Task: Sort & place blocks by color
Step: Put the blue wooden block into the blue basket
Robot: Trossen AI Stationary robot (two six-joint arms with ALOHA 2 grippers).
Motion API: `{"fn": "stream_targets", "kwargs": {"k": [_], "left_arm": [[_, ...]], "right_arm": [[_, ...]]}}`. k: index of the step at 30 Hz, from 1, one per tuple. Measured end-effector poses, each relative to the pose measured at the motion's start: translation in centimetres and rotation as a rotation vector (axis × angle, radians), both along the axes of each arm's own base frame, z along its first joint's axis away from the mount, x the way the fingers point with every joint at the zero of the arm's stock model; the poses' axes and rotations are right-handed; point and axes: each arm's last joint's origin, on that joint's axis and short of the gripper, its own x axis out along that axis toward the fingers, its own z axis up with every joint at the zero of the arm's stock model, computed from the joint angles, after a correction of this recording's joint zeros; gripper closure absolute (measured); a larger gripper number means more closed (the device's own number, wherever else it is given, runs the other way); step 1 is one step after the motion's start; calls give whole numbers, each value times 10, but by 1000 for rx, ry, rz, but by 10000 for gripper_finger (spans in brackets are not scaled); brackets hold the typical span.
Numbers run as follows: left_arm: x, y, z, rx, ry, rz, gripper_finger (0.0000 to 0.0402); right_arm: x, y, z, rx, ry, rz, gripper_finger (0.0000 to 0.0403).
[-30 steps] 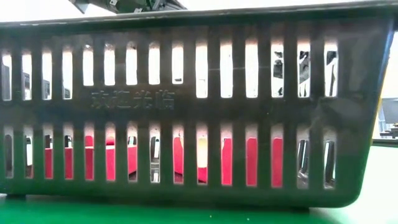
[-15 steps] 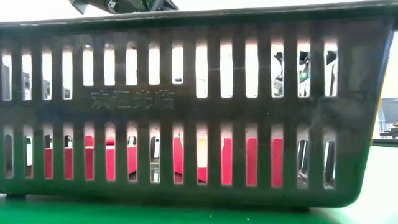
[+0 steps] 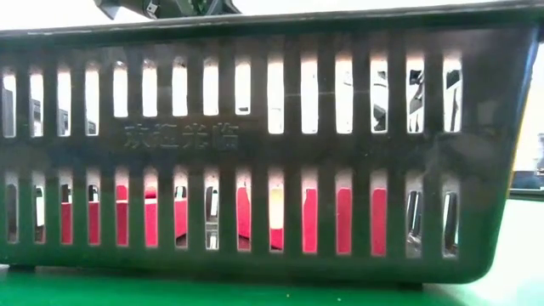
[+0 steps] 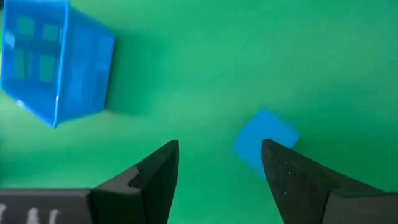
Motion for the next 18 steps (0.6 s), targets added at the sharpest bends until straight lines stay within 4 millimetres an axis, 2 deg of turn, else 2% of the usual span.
{"fn": "stream_targets", "kwargs": {"k": [4,18], "left_arm": [[-1,0,-3,3,33,0,217],[-4,1,-9,81,103,-30,218]], "right_arm": [[5,12,0,1,-7,-21,186],[14,46,-1,-167,-37,-255,186]]}}
